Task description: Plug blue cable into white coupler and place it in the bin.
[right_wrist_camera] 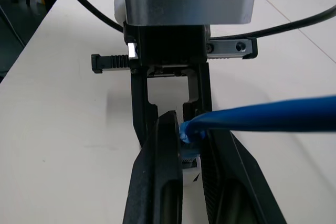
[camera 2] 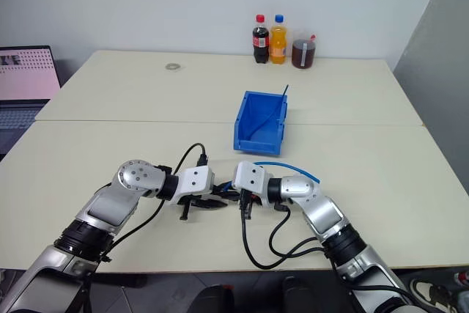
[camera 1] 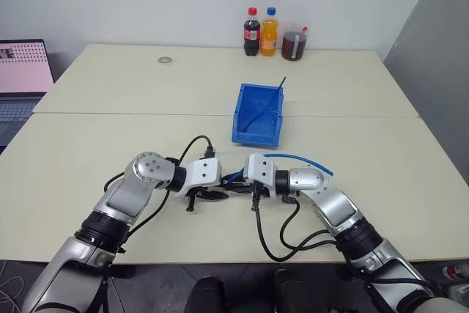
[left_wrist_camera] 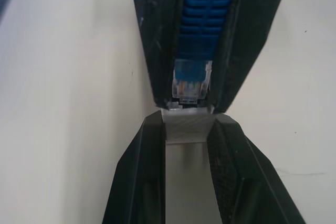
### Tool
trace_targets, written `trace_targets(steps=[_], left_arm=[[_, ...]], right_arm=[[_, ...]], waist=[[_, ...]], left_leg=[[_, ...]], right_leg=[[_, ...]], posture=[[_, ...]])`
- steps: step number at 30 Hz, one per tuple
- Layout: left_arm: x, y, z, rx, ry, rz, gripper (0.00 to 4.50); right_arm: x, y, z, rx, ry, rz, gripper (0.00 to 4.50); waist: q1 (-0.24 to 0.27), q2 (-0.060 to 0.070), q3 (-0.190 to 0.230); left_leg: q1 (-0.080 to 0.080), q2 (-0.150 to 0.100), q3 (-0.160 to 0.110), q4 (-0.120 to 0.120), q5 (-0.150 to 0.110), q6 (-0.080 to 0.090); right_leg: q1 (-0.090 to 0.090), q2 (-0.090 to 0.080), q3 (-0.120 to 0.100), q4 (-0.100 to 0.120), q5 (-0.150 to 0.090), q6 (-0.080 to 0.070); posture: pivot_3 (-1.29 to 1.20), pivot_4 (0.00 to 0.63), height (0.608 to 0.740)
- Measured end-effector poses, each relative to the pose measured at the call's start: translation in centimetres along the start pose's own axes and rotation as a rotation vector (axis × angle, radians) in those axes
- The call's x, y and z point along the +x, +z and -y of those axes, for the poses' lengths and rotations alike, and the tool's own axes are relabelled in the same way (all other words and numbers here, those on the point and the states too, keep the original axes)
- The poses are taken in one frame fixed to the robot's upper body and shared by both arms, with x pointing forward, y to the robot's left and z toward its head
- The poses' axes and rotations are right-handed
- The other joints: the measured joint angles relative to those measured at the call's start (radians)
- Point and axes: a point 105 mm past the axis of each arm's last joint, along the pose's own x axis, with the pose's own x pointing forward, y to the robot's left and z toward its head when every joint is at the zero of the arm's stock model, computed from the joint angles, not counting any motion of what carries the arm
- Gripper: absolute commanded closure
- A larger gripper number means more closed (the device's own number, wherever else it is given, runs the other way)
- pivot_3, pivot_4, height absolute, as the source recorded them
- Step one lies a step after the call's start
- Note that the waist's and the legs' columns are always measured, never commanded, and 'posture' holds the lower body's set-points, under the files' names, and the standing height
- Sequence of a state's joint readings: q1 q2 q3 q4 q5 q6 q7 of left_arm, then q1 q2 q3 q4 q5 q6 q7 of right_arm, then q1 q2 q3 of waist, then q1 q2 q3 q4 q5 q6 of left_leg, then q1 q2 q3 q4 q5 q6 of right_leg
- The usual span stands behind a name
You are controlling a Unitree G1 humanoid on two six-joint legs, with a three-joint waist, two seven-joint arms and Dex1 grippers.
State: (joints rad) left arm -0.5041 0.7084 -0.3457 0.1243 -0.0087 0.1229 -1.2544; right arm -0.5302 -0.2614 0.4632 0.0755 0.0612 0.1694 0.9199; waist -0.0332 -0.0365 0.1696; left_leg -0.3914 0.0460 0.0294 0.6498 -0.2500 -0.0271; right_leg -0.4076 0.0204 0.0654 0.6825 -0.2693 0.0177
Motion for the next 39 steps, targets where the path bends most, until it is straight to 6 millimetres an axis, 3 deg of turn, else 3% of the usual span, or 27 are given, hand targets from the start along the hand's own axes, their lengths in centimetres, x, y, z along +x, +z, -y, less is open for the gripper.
trace_targets(steps=[17,31,39], left_arm=[[0.19,-0.14,-0.08,-0.006,0.009,-0.002,3.72],[0.31,-0.22,0.00,-0.012,0.021,0.006,3.72],[0.44,-0.07,0.04,-0.001,0.019,0.014,3.72]], right_arm=[[0.13,-0.28,-0.02,0.146,-0.085,-0.018,4.32],[0.08,-0.19,-0.16,0.126,-0.099,-0.044,4.33],[-0.32,-0.38,-0.35,-0.001,-0.070,-0.066,4.33]], waist=[[0.001,0.001,-0.003],[0.001,0.002,-0.006],[0.001,0.002,-0.006]], left_leg=[[0.002,0.000,0.000,0.000,0.000,0.000],[0.003,0.000,0.000,0.000,0.000,0.000],[0.002,-0.001,0.001,0.000,0.000,0.000]], right_leg=[[0.002,-0.001,0.000,0.000,0.000,0.000],[0.002,0.000,0.000,0.000,0.000,0.000],[0.002,-0.001,0.001,-0.001,0.000,0.000]], posture=[[0.00,0.150,0.740],[0.00,0.150,0.740],[0.00,0.150,0.740]])
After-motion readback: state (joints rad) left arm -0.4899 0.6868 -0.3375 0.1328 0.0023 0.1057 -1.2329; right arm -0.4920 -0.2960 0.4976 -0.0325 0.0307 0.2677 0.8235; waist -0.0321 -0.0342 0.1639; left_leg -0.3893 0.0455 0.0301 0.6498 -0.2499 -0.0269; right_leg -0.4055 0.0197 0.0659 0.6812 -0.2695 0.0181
